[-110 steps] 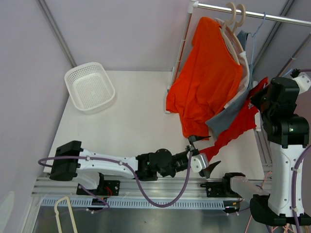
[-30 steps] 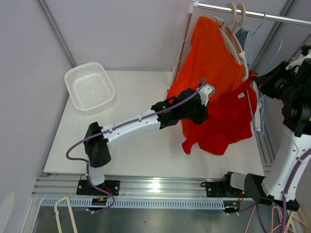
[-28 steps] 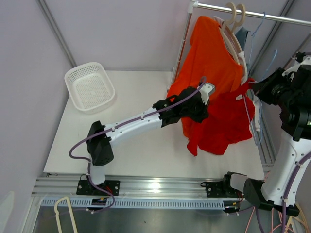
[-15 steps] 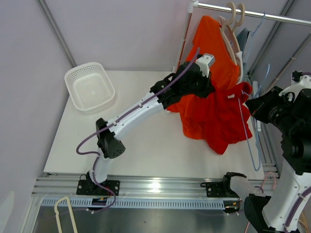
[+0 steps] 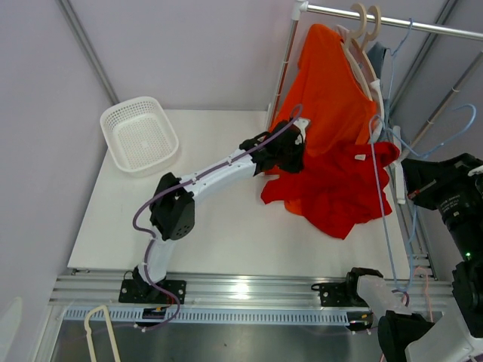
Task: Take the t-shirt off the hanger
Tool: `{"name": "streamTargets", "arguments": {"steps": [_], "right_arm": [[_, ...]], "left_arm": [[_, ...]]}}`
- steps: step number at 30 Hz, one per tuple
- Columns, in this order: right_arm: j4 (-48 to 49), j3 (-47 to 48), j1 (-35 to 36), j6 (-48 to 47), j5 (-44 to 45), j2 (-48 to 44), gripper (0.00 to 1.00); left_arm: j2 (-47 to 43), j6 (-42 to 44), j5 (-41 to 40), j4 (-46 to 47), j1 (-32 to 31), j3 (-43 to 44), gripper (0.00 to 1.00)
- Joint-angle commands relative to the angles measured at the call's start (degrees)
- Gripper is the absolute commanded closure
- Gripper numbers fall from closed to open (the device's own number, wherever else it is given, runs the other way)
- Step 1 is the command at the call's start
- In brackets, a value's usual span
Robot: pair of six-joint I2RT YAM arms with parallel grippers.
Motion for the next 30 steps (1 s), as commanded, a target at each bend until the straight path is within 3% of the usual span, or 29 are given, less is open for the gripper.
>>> {"name": "streamTargets", "arguments": {"steps": [1,4,11,14,19,22,27,30], "right_arm": [[5.39,-2.36,0.2,-1.47,7.26,0.13,1.0],[8.99,-7.37,0.2,-2.89,10.62,1.62,1.0],[19.46,-14.06,0.2,-5.44,22.75,0.57,1.0],[21.22,-14.42,0.28,-7.98,25.05,1.97,1.0],[25.95,-15.64,0.2,-13.07,21.97,5.84,1.0],[30.09,-16.79,0.02,-16.24,20.92,8.47,1.0],[34.04,-14.59,-5.76,-19.67,6.7,15.33,1.0],[38.0,-16.08,-8.23,-20.12,3.08,16.99,1.0]], "left_arm": [[-7.17,-2.81,3.91,7.87,-0.36,-9.29,0.99],[-16.4,-1.86,4.09,12.73,-1.76,-16.68,0.99],[-32.84,3.6,5.93,8.69,-7.82,-19.85,0.99],[-37.77,3.42,7.43,7.02,-7.66,-19.26,0.99],[-41.64,5.18,1.91,7.7,-5.73,-16.26,0.99],[-41.38,4.31,1.89,8.51,-0.82,-13.37,0.99],[-38.4,3.43,4.26,10.0,8.85,-2.83,0.99],[-36.55,3.86,4.53,12.8,13.07,3.77,0.99]]}}
